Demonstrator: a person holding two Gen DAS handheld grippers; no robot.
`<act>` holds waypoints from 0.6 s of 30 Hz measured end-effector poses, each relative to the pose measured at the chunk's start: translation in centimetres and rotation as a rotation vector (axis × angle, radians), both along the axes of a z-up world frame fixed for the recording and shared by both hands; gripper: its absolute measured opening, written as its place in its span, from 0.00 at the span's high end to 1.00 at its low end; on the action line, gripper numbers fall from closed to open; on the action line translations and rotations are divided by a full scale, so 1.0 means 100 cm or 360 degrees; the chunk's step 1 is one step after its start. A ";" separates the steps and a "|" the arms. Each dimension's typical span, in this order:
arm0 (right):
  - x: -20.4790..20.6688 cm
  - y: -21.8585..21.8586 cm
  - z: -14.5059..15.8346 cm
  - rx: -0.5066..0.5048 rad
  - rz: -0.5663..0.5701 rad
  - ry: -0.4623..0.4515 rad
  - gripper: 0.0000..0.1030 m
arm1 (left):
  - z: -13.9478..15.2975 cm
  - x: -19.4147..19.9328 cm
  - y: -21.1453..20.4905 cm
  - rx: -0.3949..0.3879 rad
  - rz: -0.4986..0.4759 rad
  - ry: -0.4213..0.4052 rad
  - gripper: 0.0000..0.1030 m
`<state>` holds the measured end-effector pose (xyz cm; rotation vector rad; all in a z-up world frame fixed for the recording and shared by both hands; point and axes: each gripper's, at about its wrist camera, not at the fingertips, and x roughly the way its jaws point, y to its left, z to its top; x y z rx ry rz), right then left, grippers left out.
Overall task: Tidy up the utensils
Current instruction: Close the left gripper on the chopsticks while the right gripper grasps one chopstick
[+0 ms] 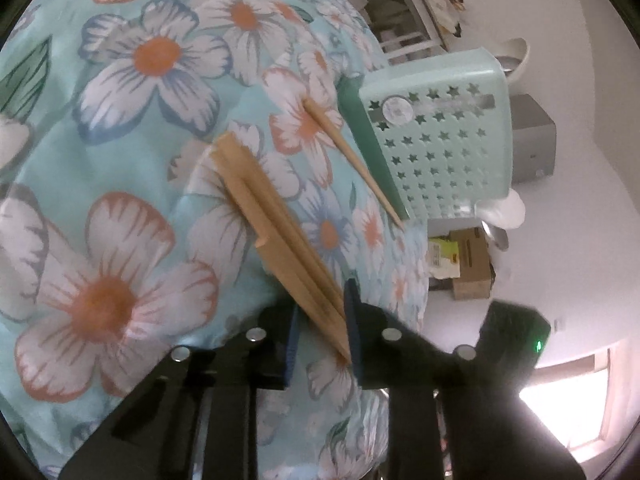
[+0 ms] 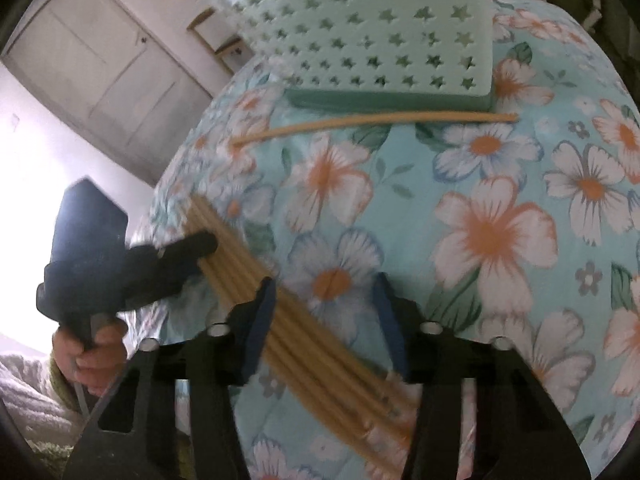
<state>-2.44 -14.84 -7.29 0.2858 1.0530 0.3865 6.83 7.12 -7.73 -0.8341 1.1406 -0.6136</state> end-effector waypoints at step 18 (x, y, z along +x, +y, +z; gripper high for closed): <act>-0.027 -0.022 0.008 0.0126 -0.0234 0.0050 0.86 | 0.015 0.000 0.030 0.0258 -0.0191 0.0085 0.88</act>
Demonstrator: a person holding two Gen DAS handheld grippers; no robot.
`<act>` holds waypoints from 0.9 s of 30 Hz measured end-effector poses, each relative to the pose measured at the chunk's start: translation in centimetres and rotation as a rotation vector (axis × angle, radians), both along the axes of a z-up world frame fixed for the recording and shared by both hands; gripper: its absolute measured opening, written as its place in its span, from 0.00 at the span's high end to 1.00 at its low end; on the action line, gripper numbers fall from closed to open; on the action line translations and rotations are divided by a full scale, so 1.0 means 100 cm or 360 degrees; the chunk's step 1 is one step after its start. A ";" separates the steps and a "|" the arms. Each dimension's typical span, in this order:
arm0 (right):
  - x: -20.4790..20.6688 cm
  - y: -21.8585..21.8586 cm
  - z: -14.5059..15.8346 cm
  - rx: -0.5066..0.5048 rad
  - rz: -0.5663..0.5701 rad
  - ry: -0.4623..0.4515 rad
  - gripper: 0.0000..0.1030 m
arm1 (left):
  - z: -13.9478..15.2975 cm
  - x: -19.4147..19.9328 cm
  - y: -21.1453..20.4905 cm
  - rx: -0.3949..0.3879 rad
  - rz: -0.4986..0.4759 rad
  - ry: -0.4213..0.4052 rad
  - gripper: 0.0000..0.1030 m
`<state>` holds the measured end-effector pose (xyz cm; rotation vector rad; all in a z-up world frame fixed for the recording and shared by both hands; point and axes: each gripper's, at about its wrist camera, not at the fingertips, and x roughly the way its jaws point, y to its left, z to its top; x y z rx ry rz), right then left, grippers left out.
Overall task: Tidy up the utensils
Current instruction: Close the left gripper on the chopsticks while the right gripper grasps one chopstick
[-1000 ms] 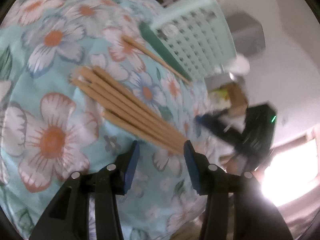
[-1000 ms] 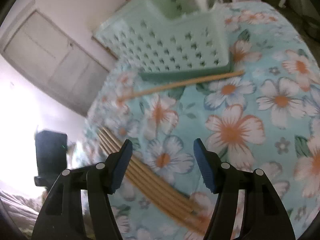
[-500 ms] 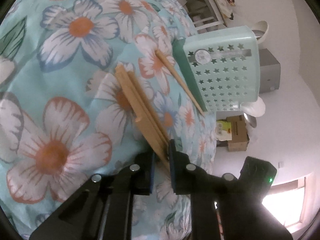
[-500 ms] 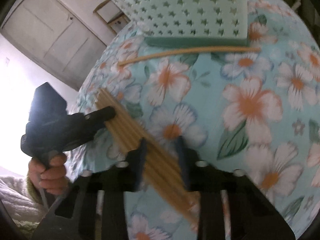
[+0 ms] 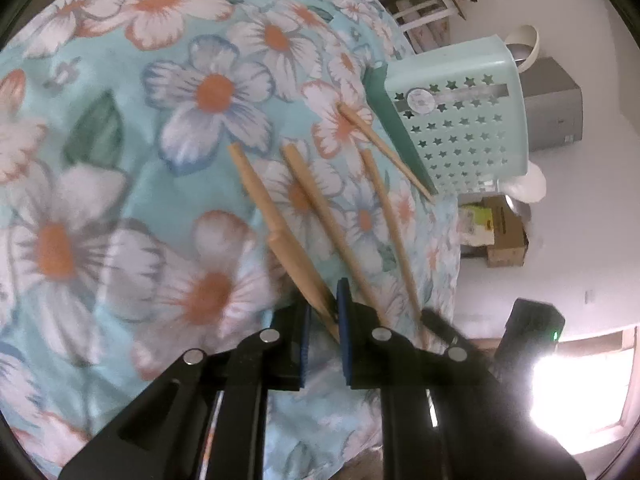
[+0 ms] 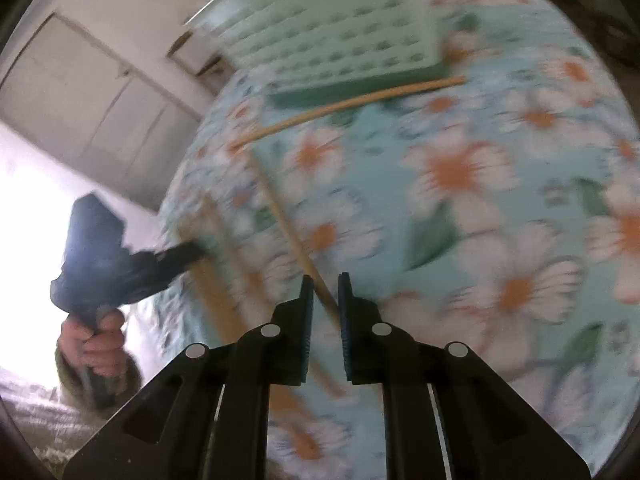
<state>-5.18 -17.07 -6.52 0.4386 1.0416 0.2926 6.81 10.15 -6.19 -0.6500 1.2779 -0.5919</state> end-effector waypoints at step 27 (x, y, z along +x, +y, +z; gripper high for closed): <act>0.046 0.050 0.021 -0.0095 0.0171 -0.0241 0.67 | 0.013 0.001 0.027 0.0153 -0.0068 -0.0172 0.83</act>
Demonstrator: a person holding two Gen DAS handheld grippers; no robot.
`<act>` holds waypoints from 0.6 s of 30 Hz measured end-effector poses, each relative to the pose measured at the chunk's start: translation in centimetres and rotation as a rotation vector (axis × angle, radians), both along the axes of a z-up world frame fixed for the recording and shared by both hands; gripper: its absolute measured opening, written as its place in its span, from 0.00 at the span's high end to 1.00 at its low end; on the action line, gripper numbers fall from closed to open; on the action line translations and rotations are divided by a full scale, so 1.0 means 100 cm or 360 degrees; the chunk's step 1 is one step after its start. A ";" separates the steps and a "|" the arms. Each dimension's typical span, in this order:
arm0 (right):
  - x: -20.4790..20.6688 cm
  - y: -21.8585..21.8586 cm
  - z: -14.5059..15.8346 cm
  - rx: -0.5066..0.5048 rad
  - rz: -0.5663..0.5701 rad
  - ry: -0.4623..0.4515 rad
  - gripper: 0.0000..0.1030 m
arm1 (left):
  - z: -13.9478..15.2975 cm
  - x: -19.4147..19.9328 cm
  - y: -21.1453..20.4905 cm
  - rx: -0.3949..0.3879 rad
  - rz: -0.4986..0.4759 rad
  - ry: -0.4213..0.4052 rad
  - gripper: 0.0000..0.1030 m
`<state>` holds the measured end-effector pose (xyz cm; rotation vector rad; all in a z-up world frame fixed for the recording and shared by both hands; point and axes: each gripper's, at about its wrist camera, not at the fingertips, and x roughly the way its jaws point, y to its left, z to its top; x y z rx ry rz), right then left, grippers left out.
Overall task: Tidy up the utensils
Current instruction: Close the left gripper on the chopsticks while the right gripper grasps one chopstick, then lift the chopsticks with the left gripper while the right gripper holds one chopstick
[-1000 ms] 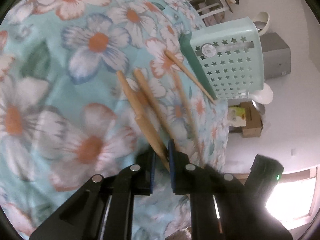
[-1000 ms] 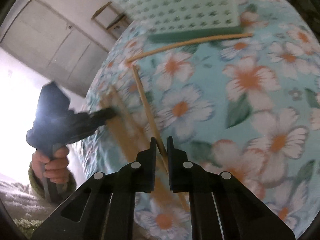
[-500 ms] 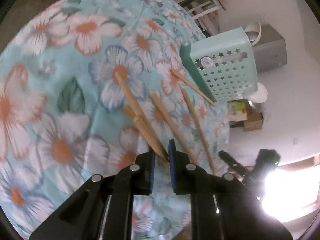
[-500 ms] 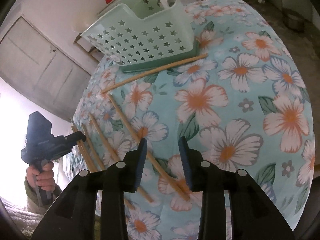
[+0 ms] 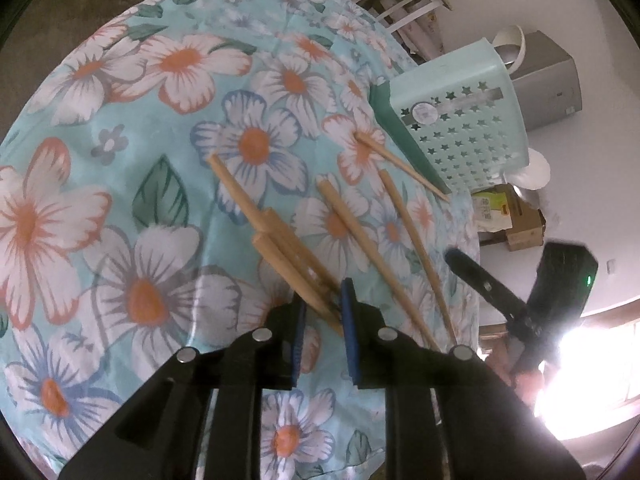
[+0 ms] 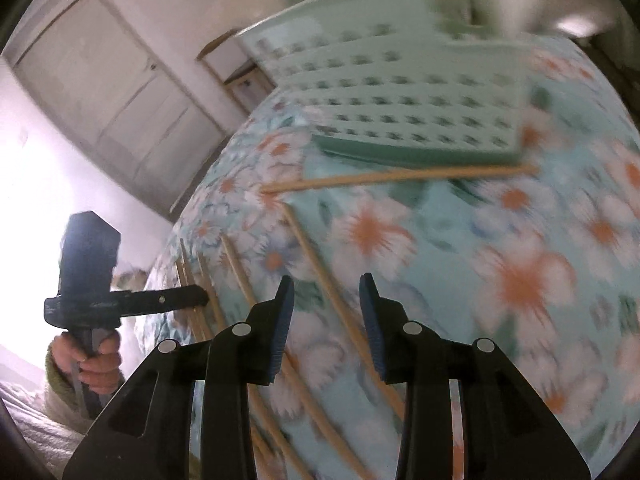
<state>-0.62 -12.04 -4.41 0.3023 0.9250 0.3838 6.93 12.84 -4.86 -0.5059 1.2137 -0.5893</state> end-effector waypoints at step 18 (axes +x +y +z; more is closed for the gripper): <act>-0.001 -0.003 -0.011 -0.0271 -0.0075 0.0030 0.96 | 0.009 0.000 0.014 -0.0030 0.0102 -0.0077 0.67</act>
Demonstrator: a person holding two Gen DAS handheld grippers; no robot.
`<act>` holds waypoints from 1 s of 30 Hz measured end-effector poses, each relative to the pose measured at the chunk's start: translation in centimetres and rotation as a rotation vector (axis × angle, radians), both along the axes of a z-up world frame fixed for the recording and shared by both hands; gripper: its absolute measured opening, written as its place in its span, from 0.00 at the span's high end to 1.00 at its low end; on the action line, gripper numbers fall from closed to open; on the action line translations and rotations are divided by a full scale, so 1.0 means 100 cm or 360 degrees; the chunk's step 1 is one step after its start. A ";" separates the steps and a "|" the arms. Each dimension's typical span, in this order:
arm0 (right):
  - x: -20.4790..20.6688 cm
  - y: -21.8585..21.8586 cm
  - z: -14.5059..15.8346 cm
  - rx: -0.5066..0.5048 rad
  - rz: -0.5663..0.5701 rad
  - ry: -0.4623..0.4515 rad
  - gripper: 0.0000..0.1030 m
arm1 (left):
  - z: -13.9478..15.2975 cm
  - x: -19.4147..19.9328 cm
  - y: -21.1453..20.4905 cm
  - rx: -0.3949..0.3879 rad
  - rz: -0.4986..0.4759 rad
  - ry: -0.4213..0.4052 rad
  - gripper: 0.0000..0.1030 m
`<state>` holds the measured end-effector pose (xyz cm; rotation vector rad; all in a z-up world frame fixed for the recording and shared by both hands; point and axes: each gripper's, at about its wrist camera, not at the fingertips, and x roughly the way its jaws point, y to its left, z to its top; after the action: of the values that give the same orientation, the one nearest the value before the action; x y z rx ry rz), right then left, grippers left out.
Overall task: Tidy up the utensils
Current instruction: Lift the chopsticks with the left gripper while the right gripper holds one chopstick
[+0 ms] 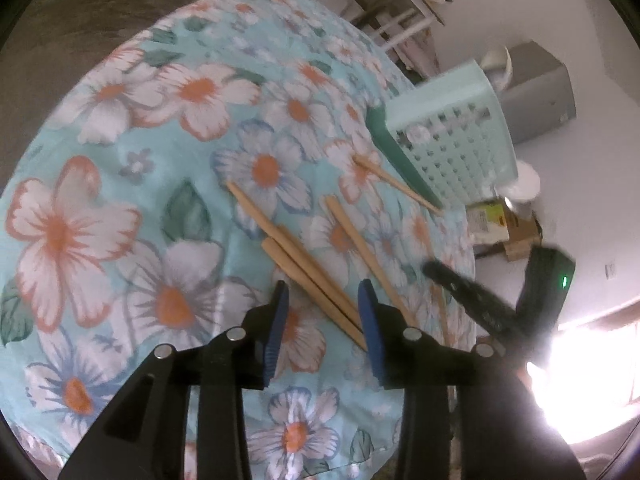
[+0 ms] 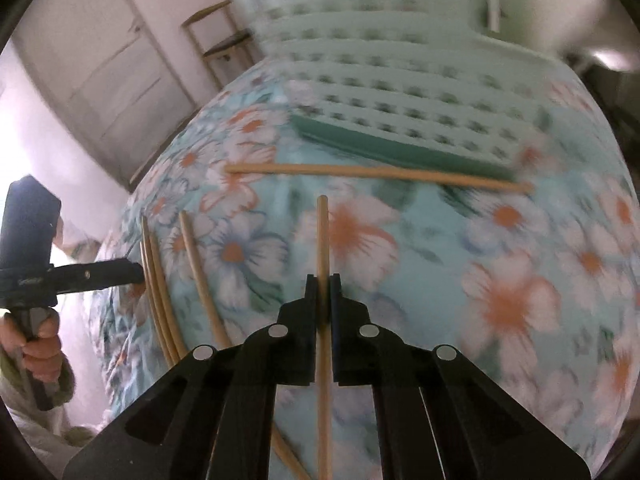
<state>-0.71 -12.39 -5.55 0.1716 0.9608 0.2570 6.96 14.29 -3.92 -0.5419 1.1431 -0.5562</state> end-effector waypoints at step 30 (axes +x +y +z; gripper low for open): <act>-0.010 -0.044 -0.009 0.0322 -0.0101 0.0144 0.81 | -0.009 -0.017 0.020 -0.0135 0.0156 0.0218 0.79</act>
<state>-1.67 -16.82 -6.49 0.4013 1.0166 0.2897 5.30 16.29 -4.78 -0.7143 1.2190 -0.4901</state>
